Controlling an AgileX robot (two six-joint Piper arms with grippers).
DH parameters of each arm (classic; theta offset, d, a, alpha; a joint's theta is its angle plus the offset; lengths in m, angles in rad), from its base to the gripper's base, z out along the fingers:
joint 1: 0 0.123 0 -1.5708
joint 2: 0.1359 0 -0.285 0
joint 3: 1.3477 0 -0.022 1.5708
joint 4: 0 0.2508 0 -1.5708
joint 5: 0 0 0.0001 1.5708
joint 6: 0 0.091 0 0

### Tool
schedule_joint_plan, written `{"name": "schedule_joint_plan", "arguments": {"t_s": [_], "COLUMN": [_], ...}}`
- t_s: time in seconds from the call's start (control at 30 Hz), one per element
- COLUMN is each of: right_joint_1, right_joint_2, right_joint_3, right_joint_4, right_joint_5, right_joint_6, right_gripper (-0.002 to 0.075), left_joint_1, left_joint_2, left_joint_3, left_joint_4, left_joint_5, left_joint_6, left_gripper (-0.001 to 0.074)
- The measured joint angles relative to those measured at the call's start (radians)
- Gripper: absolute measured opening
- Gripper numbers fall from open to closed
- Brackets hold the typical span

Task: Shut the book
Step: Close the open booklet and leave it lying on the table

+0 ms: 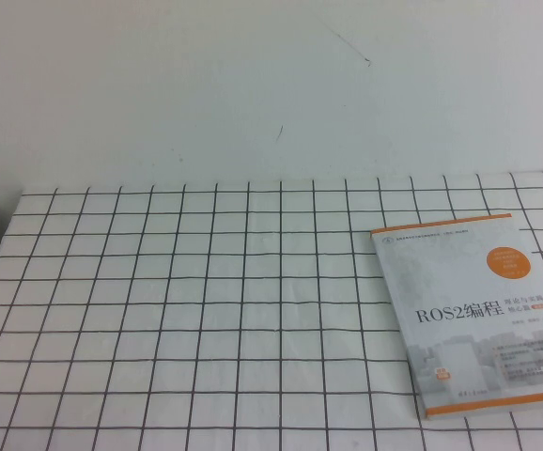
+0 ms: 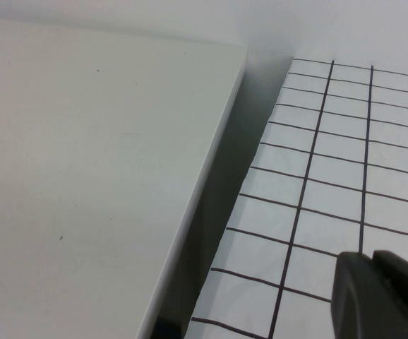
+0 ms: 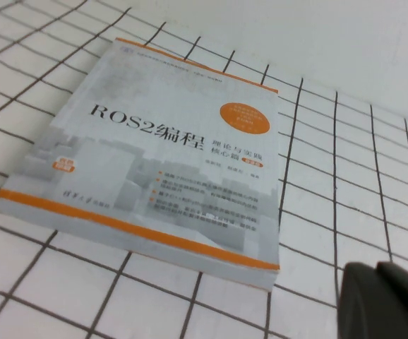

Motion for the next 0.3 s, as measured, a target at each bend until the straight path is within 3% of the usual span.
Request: {"name": "schedule_joint_plan", "arguments": {"t_s": [0.3], "right_joint_1": [0.000], "right_joint_2": [0.000], "right_joint_3": [0.000], "right_joint_4": [-0.221], "right_joint_5": [-0.003], "right_joint_6": [0.430], "right_gripper": [-0.0003], "left_joint_1": [0.000], "left_joint_2": [0.000], "left_joint_3": [0.000], "left_joint_4": [0.000], "left_joint_5": [0.000], "left_joint_6": [0.000], "left_gripper": [-0.0004]}}
